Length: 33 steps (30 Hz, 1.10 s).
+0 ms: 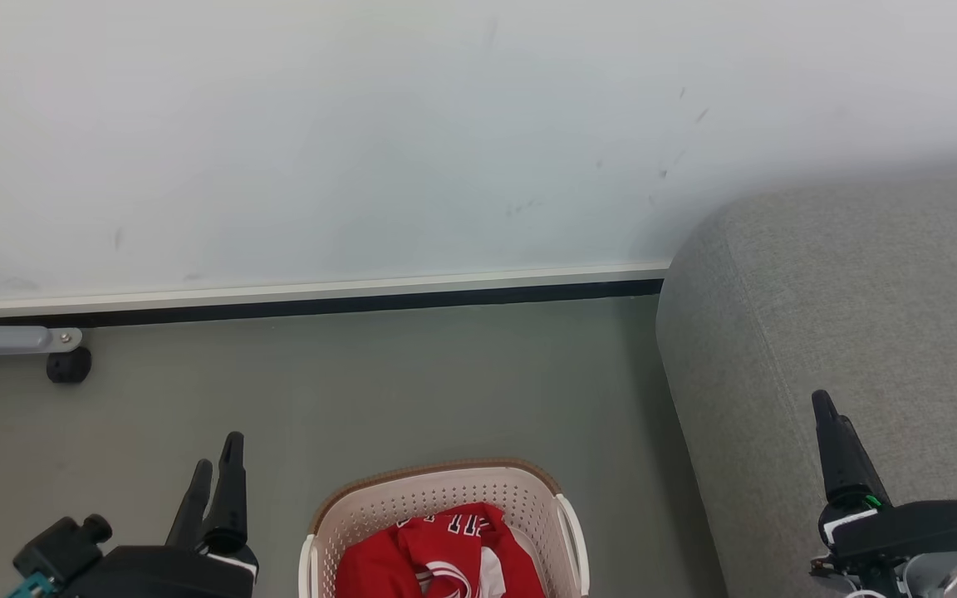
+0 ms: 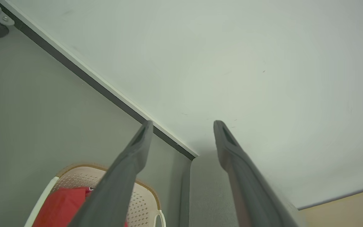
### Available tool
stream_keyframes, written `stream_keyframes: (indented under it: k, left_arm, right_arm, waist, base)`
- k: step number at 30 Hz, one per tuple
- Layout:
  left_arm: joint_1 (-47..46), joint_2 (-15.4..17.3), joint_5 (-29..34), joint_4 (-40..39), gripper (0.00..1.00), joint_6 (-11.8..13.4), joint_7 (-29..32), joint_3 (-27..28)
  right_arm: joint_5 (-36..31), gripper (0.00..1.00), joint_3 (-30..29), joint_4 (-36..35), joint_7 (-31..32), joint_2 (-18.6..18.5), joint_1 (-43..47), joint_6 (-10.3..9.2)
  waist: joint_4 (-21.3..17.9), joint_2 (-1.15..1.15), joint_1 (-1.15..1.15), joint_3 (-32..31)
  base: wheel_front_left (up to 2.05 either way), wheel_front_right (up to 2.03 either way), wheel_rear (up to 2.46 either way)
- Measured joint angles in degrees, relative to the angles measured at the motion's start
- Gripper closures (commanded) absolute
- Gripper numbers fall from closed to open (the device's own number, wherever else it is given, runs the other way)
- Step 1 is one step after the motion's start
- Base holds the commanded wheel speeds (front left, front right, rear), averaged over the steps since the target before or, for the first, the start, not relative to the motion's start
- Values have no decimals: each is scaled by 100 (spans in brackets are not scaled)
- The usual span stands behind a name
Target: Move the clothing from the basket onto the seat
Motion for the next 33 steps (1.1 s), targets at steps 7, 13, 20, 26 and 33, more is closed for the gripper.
stream_keyframes:
  k: [7, 13, 20, 26, 33]
  left_arm:
    - [-32, 91, 670, -38, 0, 151, -135, -163]
    - [-78, 148, 1172, -87, 0, 245, -264, -255]
    - [-79, 197, 1700, -162, 0, 301, -389, -368]
    - [-80, 211, 2120, -233, 0, 355, -520, -463]
    - [-91, 247, 2544, -282, 0, 404, -647, -520]
  right_arm:
    - [-566, 0, 167, -10, -158, -120, -23, -132]
    - [-1000, 0, 294, -48, -261, -210, -79, -185]
    - [-1480, 0, 455, -134, -414, -304, -118, -236]
    - [-1864, 0, 558, -179, -546, -379, -135, -287]
    - [-2248, 0, 650, -213, -654, -432, -171, -328]
  waist:
    - [-11, 0, 0, 0]
    - [-19, 0, 0, -3]
    - [-24, 0, 0, 3]
    - [-17, 0, 0, 11]
    - [-8, 0, 0, 22]
  base:
    - [0, 0, 0]
    - [0, 0, 0]
    - [0, 0, 0]
    - [0, 0, 0]
    - [0, 0, 0]
